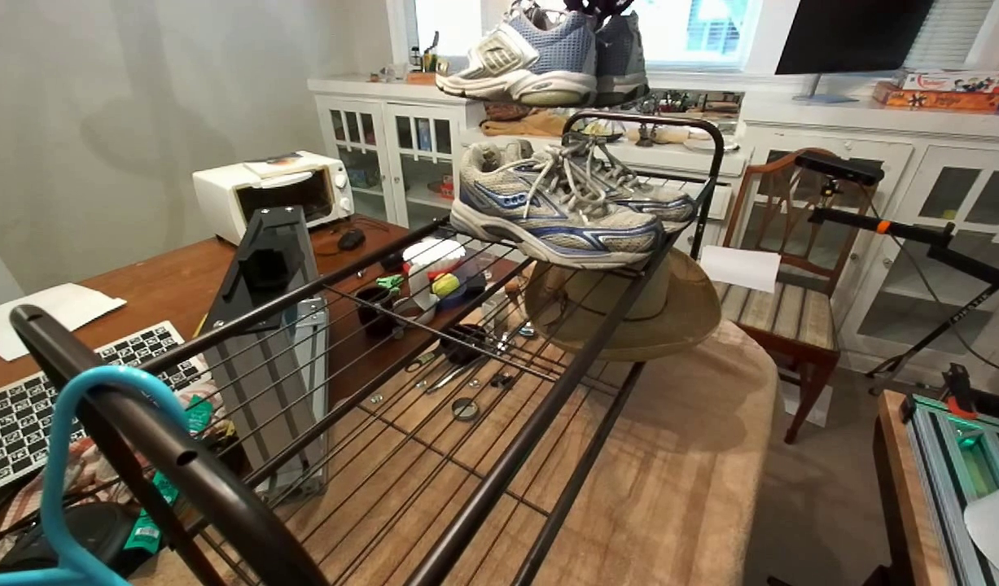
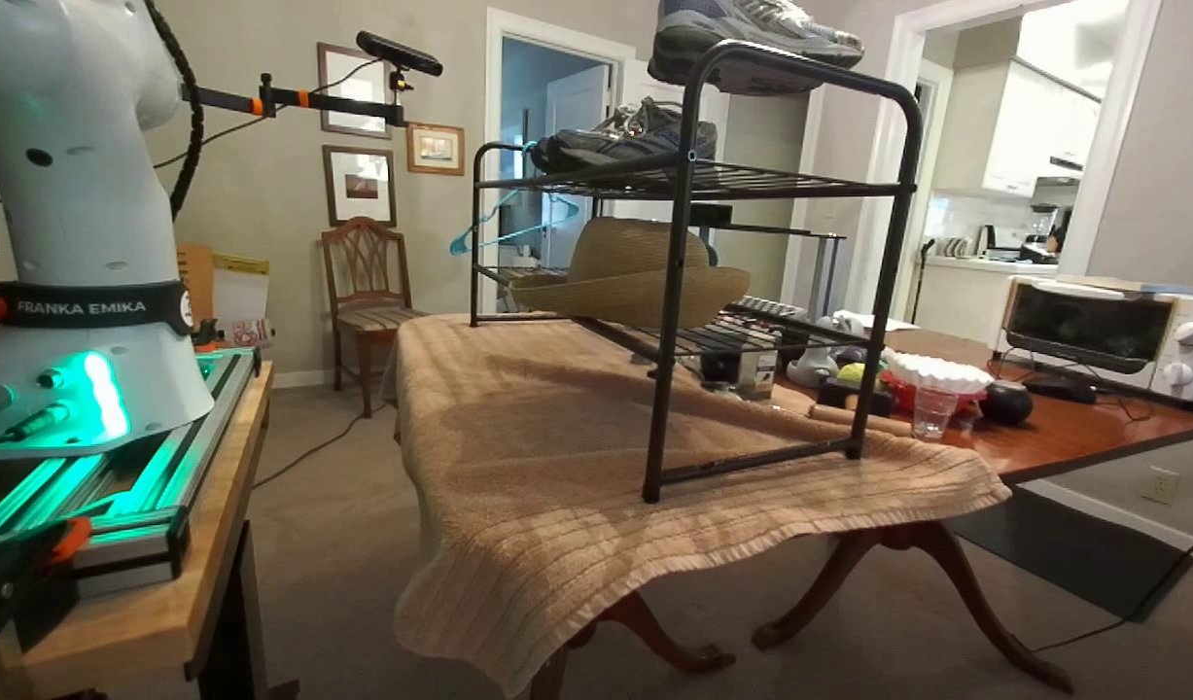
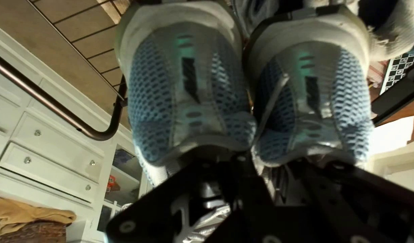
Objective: Move the shoes to the right
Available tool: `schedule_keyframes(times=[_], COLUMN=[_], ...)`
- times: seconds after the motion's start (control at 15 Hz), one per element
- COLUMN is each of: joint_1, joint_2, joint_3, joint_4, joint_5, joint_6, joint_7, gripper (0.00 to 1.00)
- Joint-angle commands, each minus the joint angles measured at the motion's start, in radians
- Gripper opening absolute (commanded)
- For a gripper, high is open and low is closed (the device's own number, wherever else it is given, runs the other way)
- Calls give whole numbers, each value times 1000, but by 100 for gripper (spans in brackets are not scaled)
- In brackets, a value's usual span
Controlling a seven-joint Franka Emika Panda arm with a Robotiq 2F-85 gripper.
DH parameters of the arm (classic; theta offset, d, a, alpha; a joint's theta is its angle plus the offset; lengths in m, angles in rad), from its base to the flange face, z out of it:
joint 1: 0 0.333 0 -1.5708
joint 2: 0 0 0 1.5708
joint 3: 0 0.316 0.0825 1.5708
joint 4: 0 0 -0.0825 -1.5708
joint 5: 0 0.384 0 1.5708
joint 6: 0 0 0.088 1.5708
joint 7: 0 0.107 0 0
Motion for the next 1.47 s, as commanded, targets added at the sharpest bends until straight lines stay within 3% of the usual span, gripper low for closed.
schedule_keyframes(times=[0.0,1.0,1.4], joint_1=[-12,-8,-21], joint_2=[-2,-31,-38], joint_3=[-38,-163,-177], joint_4=[2,-148,-225], joint_5=[-1,179,156], joint_6=[62,111,184], joint_7=[-39,-527,-559], gripper=[4,4,4])
